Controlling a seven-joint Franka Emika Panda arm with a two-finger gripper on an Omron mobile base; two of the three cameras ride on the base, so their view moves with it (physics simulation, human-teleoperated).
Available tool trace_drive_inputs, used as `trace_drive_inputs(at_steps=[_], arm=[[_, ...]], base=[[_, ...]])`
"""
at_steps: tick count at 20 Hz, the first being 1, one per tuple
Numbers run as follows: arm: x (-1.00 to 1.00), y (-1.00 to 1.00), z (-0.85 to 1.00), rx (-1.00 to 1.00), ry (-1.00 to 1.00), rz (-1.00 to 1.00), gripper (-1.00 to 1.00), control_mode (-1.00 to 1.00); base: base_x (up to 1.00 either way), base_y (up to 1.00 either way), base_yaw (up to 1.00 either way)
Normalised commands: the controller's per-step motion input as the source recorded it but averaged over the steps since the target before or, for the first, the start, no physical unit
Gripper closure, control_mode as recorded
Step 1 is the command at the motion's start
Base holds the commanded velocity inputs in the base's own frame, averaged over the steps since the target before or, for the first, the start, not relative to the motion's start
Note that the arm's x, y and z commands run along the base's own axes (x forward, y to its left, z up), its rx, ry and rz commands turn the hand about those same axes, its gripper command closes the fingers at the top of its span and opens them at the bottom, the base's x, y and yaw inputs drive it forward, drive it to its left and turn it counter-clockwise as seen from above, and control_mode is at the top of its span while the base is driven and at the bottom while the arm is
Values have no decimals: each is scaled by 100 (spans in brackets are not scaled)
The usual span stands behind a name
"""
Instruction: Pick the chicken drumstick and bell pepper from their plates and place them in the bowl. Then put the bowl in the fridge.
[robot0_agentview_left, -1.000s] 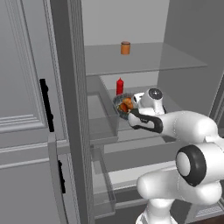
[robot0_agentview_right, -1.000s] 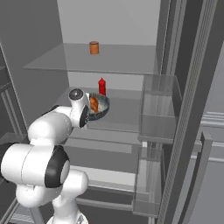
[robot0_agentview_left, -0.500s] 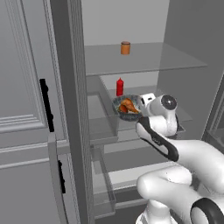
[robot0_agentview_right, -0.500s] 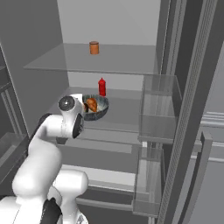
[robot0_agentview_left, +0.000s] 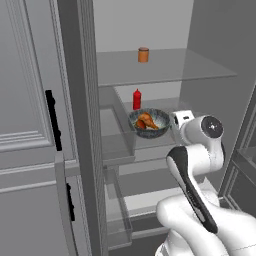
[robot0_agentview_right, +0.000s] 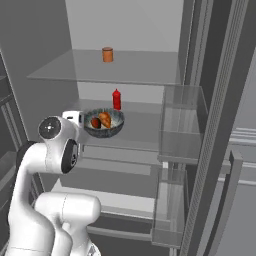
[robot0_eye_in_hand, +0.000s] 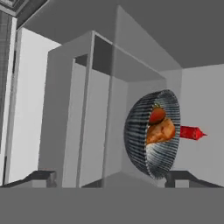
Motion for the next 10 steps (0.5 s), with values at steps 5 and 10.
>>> trace_drive_inputs(at_steps=[5, 10], arm=[[-100, 0, 2, 8, 8, -17, -100, -100], [-100, 0, -28, 4, 5, -14, -100, -100]], base=[[0, 0, 0], [0, 0, 0]])
